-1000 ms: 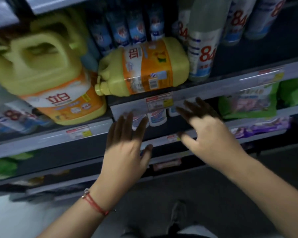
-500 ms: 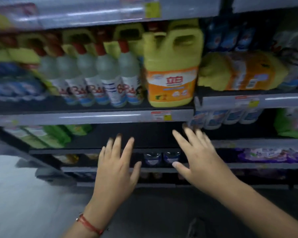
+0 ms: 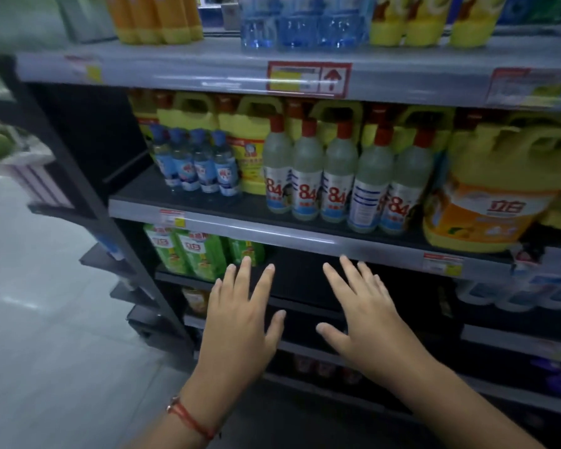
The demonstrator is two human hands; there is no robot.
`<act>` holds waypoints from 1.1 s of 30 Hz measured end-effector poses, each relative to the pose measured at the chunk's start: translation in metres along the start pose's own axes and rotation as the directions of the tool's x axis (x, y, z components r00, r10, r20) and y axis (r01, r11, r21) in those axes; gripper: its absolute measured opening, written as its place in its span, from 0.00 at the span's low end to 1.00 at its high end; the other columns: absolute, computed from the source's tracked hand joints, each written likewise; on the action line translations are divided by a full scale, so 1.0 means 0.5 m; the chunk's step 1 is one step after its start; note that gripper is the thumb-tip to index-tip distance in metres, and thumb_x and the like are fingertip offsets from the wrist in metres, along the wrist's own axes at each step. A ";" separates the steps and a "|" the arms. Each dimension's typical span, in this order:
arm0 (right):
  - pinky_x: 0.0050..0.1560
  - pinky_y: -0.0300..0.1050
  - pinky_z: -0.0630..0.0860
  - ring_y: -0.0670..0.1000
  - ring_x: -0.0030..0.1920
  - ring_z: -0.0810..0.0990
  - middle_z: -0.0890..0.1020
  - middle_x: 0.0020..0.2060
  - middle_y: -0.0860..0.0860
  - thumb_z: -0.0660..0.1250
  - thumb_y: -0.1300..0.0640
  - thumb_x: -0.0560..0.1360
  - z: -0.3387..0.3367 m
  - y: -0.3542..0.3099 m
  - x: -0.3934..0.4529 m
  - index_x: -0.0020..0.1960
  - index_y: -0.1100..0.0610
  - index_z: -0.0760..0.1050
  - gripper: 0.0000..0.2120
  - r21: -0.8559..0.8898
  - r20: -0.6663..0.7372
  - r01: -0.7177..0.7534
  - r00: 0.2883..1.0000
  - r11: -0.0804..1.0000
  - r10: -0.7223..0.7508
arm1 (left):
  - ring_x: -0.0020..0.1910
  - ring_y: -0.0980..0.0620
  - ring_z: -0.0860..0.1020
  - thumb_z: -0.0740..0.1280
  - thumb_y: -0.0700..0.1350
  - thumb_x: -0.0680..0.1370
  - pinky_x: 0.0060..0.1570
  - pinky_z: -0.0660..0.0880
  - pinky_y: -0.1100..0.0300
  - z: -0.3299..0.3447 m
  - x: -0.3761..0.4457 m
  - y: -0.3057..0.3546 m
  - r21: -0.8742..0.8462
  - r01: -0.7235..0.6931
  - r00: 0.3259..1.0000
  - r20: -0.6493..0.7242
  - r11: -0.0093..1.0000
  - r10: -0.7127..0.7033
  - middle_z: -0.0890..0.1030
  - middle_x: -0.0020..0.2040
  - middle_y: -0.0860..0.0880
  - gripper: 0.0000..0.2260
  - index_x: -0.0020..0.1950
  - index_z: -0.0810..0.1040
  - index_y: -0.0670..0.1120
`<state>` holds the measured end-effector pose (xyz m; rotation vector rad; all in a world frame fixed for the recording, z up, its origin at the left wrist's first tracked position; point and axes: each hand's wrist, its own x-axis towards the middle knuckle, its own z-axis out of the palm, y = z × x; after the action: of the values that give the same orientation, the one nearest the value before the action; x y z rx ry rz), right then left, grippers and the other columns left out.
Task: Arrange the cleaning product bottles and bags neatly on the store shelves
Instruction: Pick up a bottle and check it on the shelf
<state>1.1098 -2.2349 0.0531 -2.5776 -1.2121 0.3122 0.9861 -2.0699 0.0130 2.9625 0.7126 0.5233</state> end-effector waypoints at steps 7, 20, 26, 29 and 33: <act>0.79 0.51 0.45 0.52 0.81 0.38 0.38 0.81 0.44 0.61 0.39 0.80 -0.007 -0.022 0.128 0.81 0.42 0.38 0.41 0.046 0.013 -0.015 1.000 0.999 0.014 | 0.66 0.35 0.75 0.69 0.58 0.75 0.62 0.75 0.41 0.049 0.135 -0.054 0.006 -0.036 0.999 0.006 0.999 0.036 0.74 0.71 0.38 0.31 0.75 0.70 0.47; 0.79 0.46 0.39 0.52 0.80 0.31 0.23 0.69 0.43 0.62 0.42 0.80 0.032 -0.037 0.314 0.80 0.43 0.32 0.43 0.105 -0.003 -0.079 0.997 0.991 0.079 | 0.75 0.57 0.64 0.69 0.55 0.79 0.70 0.62 0.66 0.100 0.407 -0.119 -0.557 -0.009 0.999 -0.040 0.830 -0.016 0.68 0.76 0.52 0.35 0.81 0.57 0.51; 0.78 0.43 0.40 0.47 0.79 0.31 0.28 0.76 0.43 0.62 0.43 0.81 0.012 -0.076 0.331 0.80 0.42 0.34 0.42 0.113 -0.002 -0.155 0.988 0.982 0.156 | 0.69 0.55 0.75 0.72 0.43 0.78 0.66 0.75 0.47 0.130 0.489 -0.122 -0.921 -0.012 0.999 0.001 0.390 0.032 0.76 0.71 0.56 0.32 0.78 0.64 0.56; 0.78 0.40 0.41 0.47 0.80 0.36 0.33 0.78 0.40 0.64 0.42 0.80 0.010 -0.093 0.326 0.80 0.41 0.36 0.42 0.134 -0.041 -0.208 0.976 0.969 0.215 | 0.65 0.53 0.78 0.74 0.43 0.78 0.64 0.76 0.42 0.130 0.504 -0.126 -0.959 0.005 0.998 0.022 0.285 0.057 0.79 0.66 0.54 0.25 0.73 0.71 0.54; 0.77 0.37 0.44 0.46 0.81 0.40 0.35 0.71 0.34 0.65 0.42 0.80 0.010 -0.112 0.322 0.77 0.38 0.35 0.42 0.181 -0.065 -0.322 0.939 0.929 0.338 | 0.60 0.60 0.80 0.75 0.46 0.77 0.58 0.78 0.59 0.111 0.485 -0.144 -0.970 0.039 0.997 0.052 0.241 0.052 0.82 0.60 0.60 0.21 0.67 0.74 0.56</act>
<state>1.1689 -2.0749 0.0546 -2.6062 -0.6821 0.3389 1.1764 -1.8947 0.0274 1.7161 0.1662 0.5528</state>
